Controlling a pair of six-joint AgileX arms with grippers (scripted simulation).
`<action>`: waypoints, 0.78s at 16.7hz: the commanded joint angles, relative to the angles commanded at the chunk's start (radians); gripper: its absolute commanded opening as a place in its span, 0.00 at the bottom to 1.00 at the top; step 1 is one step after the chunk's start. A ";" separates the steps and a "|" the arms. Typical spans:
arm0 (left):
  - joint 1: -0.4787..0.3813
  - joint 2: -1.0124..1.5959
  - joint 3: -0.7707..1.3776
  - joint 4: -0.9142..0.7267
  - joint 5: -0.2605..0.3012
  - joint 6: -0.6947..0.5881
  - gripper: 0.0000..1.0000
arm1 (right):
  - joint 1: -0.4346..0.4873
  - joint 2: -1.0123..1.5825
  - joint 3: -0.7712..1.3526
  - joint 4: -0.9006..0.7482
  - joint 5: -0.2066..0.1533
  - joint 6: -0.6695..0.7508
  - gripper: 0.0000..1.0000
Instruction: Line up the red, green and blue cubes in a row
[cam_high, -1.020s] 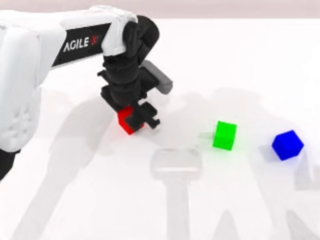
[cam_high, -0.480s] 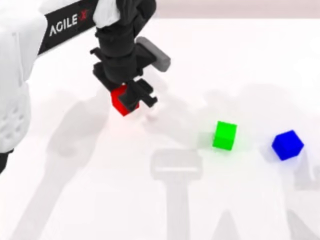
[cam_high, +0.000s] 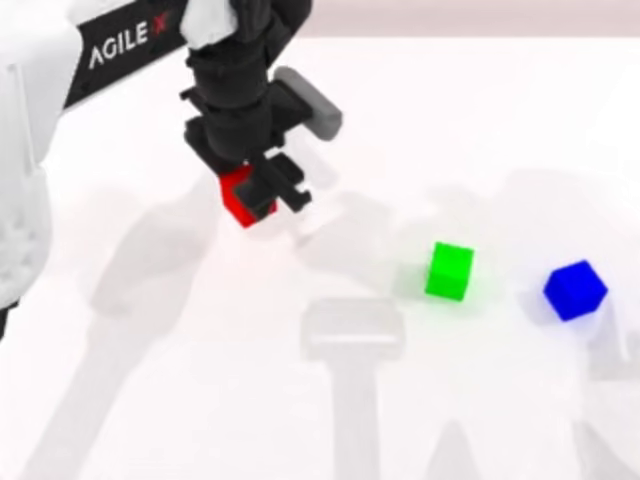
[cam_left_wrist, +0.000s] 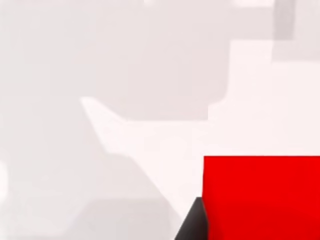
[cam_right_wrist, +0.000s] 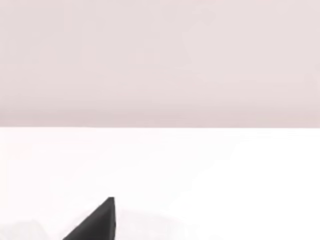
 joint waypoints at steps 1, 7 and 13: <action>-0.006 -0.019 -0.025 0.006 0.000 0.031 0.00 | 0.000 0.000 0.000 0.000 0.000 0.000 1.00; -0.064 -0.199 -0.266 0.056 0.004 0.325 0.00 | 0.000 0.000 0.000 0.000 0.000 0.000 1.00; -0.104 -0.328 -0.433 0.095 0.010 0.520 0.00 | 0.000 0.000 0.000 0.000 0.000 0.000 1.00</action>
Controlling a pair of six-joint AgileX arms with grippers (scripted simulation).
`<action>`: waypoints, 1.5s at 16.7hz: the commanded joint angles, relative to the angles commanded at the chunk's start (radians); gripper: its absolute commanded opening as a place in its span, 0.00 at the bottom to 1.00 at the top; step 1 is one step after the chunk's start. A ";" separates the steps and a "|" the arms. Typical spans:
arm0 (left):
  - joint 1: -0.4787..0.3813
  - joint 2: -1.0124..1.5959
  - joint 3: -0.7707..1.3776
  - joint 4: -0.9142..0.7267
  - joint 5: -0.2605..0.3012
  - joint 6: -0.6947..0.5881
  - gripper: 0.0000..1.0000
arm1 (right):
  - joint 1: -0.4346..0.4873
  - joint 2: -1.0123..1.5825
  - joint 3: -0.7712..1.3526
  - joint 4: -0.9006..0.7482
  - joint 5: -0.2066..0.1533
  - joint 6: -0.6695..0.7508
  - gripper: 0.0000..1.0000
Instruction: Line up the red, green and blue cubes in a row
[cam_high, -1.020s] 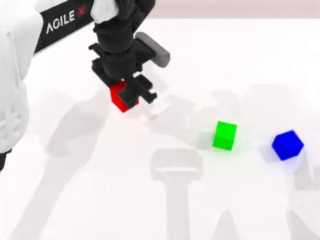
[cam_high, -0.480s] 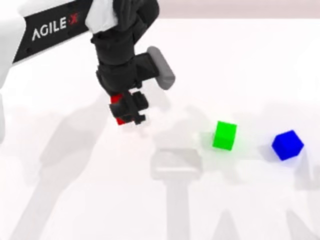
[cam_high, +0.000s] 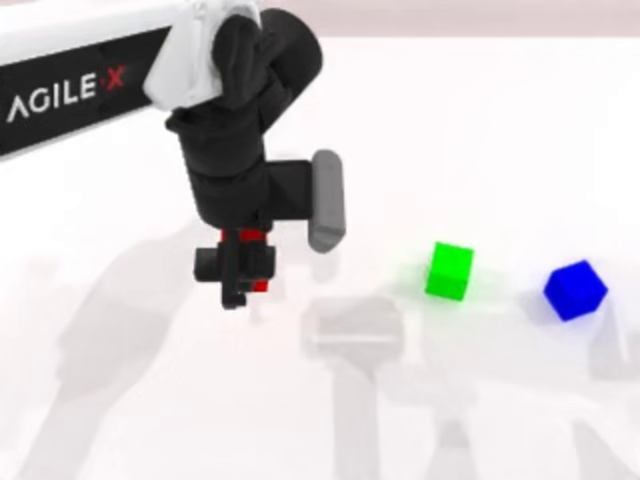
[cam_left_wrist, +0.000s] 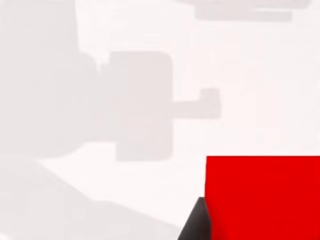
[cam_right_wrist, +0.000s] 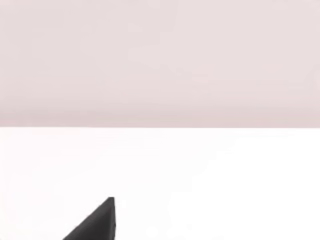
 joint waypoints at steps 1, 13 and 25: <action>0.000 0.000 0.000 0.000 0.000 0.000 0.00 | 0.000 0.000 0.000 0.000 0.000 0.000 1.00; -0.001 0.077 -0.163 0.242 0.000 -0.002 0.00 | 0.000 0.000 0.000 0.000 0.000 0.000 1.00; -0.002 0.082 -0.170 0.252 0.001 -0.001 0.60 | 0.000 0.000 0.000 0.000 0.000 0.000 1.00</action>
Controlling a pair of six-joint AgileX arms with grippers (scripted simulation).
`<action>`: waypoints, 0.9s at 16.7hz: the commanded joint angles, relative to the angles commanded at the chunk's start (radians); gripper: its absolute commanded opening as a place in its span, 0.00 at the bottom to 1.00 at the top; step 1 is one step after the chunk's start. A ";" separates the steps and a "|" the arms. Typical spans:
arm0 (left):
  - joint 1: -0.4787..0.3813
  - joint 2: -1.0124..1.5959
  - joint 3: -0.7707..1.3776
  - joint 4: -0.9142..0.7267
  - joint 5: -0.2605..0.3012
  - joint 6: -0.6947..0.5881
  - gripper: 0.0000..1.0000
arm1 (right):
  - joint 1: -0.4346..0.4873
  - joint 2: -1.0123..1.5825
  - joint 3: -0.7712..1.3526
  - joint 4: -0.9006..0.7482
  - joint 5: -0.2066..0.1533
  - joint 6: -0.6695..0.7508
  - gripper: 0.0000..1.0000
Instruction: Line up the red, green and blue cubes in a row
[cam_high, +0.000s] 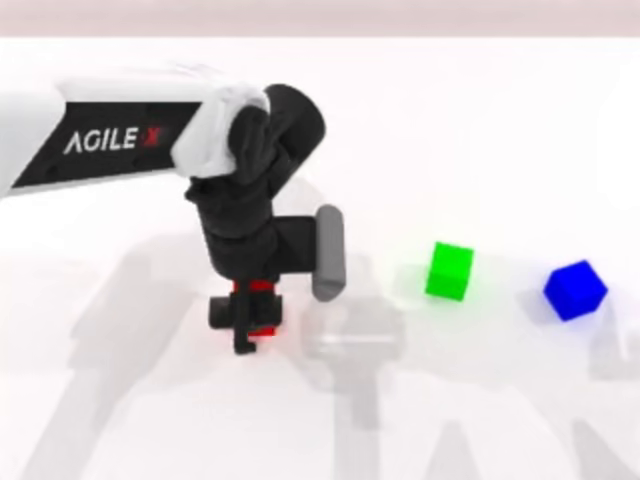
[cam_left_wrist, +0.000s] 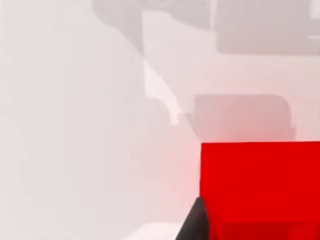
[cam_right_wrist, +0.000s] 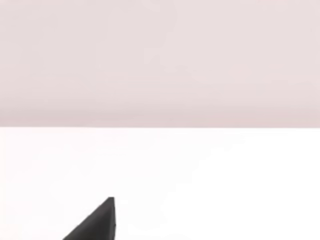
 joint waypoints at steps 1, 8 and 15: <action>0.000 0.000 0.000 0.000 0.000 0.000 0.68 | 0.000 0.000 0.000 0.000 0.000 0.000 1.00; 0.000 0.000 0.000 0.000 0.000 0.000 1.00 | 0.000 0.000 0.000 0.000 0.000 0.000 1.00; 0.002 -0.002 0.003 -0.004 0.000 0.001 1.00 | 0.000 0.000 0.000 0.000 0.000 0.000 1.00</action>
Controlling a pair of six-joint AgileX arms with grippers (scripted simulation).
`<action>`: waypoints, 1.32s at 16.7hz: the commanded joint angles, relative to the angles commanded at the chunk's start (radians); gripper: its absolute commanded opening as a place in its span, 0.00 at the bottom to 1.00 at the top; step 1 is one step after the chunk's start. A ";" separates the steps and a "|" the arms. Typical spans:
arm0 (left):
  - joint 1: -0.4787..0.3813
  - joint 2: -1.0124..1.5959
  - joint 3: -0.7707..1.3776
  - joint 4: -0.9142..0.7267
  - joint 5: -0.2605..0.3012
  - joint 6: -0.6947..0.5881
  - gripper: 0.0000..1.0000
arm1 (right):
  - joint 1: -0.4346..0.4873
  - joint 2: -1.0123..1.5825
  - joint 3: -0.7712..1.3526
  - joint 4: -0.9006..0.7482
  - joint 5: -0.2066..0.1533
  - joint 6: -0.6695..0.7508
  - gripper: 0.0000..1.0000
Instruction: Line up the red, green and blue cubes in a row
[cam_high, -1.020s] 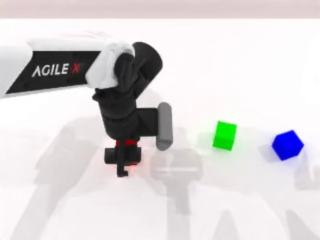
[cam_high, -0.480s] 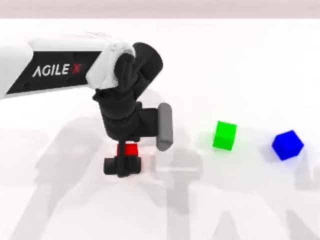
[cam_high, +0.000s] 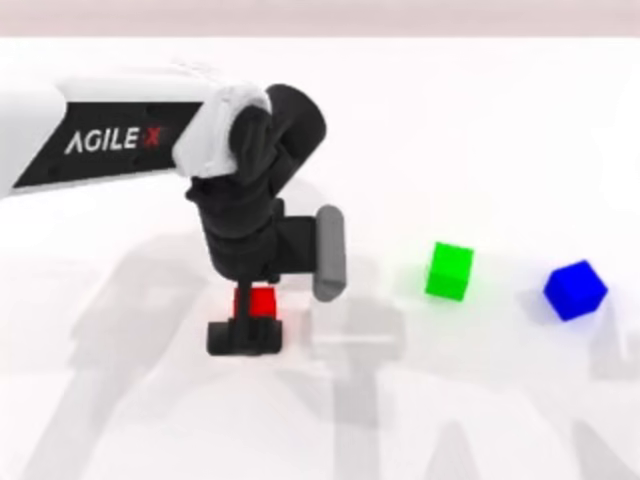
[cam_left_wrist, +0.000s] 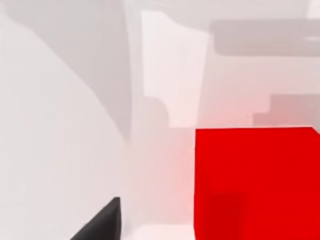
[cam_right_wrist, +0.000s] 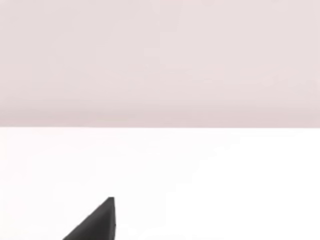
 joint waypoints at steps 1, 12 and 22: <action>0.000 -0.003 0.013 -0.014 -0.001 0.002 1.00 | 0.000 0.000 0.000 0.000 0.000 0.000 1.00; 0.018 -0.076 0.166 -0.246 0.000 0.001 1.00 | 0.000 0.000 0.000 0.000 0.000 0.000 1.00; 0.199 -0.507 -0.190 0.001 -0.019 -0.190 1.00 | 0.121 0.469 0.439 -0.289 0.001 -0.191 1.00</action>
